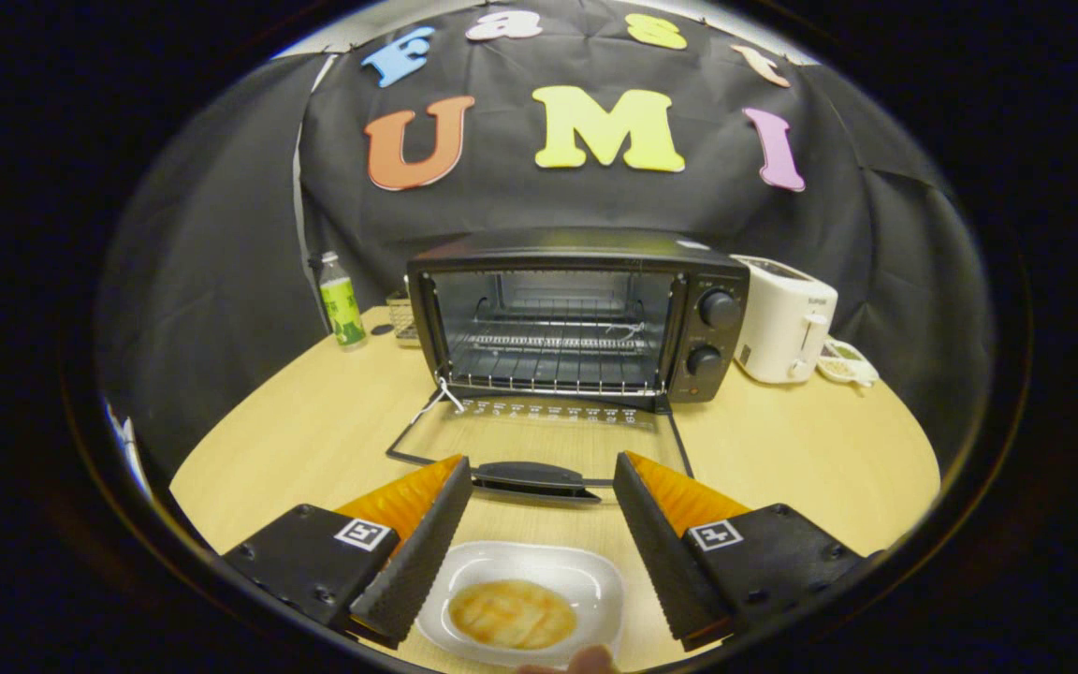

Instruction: Open the toaster oven, put the food inside, and close the toaster oven door.

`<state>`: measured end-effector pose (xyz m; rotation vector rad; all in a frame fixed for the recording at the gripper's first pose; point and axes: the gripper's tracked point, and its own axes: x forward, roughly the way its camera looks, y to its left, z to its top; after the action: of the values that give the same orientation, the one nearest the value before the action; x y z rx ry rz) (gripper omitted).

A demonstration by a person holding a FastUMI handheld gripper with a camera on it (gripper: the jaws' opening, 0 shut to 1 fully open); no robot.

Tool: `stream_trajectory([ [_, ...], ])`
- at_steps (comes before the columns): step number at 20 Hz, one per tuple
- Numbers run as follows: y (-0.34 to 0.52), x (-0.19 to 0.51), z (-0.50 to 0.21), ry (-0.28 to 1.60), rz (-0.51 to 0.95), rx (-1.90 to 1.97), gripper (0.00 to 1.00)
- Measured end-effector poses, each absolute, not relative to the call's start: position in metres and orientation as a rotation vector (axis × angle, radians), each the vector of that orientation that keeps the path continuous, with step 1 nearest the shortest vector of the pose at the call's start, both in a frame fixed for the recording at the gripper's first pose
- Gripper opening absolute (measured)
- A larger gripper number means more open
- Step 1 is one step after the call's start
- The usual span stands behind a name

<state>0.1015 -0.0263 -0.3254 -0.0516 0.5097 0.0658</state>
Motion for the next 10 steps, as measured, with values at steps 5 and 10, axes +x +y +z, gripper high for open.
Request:
stream_trajectory([
  [5,-0.019,0.051,-0.318,0.415,0.126,-0.042,1.0],
  [10,-0.009,0.014,-0.338,0.403,0.166,-0.062,1.0],
])
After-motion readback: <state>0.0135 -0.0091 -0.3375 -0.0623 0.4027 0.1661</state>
